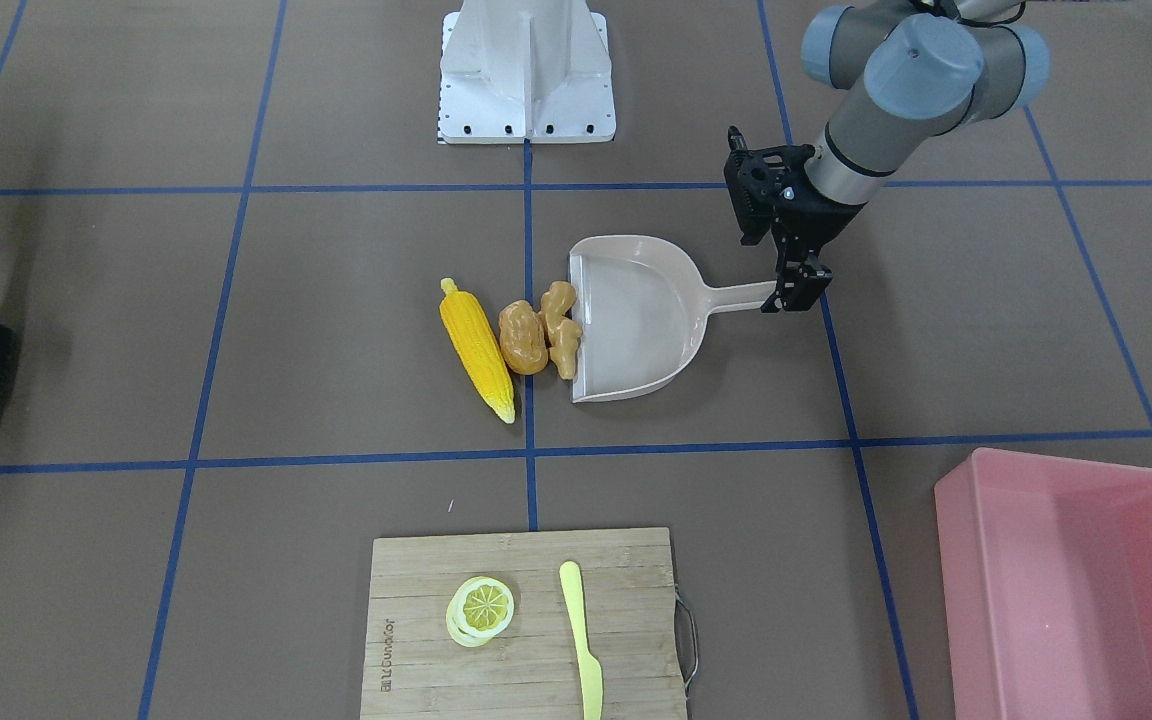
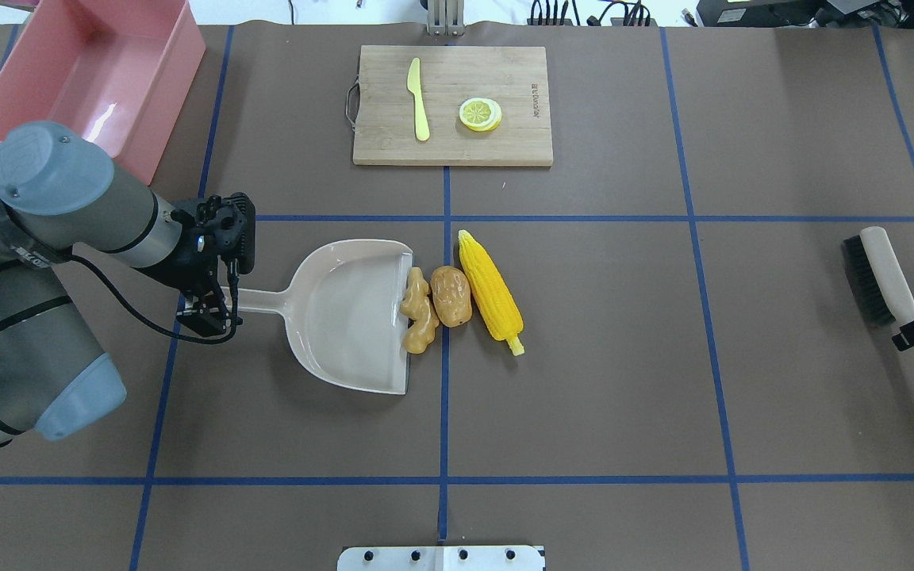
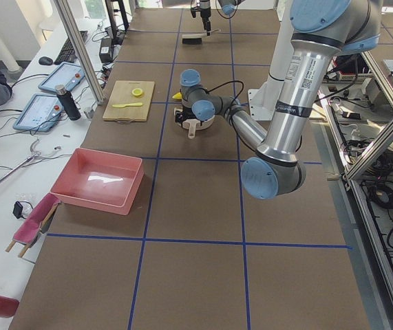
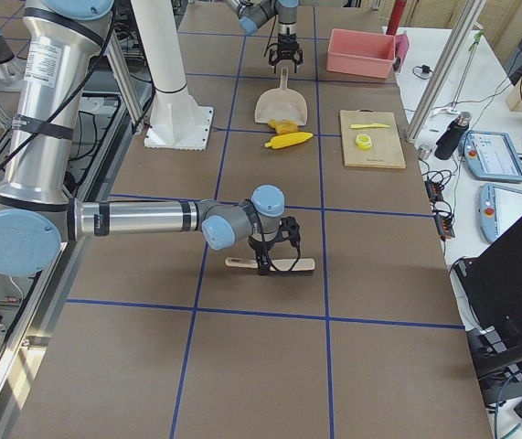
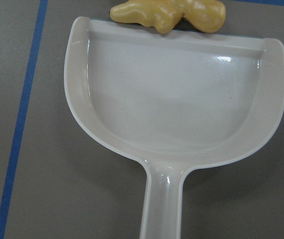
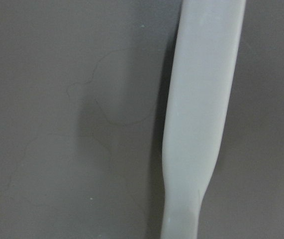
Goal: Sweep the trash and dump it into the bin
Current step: 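Reach the left gripper to the white dustpan handle and grasp it, then grasp the white-handled brush with the right gripper and lift it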
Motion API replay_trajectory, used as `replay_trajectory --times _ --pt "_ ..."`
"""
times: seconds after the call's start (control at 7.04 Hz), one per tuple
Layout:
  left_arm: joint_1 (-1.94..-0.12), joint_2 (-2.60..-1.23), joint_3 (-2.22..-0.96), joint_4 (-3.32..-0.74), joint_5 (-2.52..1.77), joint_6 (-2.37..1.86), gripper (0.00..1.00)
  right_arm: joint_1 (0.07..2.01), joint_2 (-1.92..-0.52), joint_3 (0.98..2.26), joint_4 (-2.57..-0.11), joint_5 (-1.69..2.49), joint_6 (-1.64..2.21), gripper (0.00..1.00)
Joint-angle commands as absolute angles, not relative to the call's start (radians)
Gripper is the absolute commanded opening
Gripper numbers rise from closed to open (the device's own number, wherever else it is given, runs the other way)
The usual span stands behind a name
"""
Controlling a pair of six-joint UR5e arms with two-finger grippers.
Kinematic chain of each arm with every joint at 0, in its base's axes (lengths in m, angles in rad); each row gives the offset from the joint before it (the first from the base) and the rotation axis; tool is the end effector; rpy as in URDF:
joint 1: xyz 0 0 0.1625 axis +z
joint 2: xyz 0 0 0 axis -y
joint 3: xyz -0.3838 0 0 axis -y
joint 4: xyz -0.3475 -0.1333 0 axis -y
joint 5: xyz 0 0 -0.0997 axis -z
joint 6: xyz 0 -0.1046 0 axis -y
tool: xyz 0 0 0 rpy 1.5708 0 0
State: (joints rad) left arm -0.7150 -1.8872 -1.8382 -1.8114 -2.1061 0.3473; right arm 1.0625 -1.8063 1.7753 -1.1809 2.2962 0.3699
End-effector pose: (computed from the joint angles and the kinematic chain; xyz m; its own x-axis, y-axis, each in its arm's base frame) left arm 0.3577 -0.4164 0.3236 0.0898 0.9931 -0.0758 -0.5778 0.1140 0.8082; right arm -0.1284 -0.3619 0.5847 0.6684 -0.2336 0.7061 0.2296 0.9678 0.1029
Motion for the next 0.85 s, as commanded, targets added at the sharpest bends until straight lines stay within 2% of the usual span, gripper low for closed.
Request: replay_trajectory --times 0.0,0.43,0.71 --pt "-0.715 -1.891 -1.813 -1.810 -2.106 0.345 0.99 1.037 -1.822 1.773 -1.183 2.319 0.411 1.00" --pt "-0.719 -1.890 -1.779 -1.854 -2.108 0.350 0.99 1.032 -1.858 1.775 -1.186 2.322 0.411 0.99" --pt "-0.723 -1.881 -1.775 -1.905 -2.114 0.344 0.99 1.031 -1.859 1.773 -1.186 2.319 0.411 0.69"
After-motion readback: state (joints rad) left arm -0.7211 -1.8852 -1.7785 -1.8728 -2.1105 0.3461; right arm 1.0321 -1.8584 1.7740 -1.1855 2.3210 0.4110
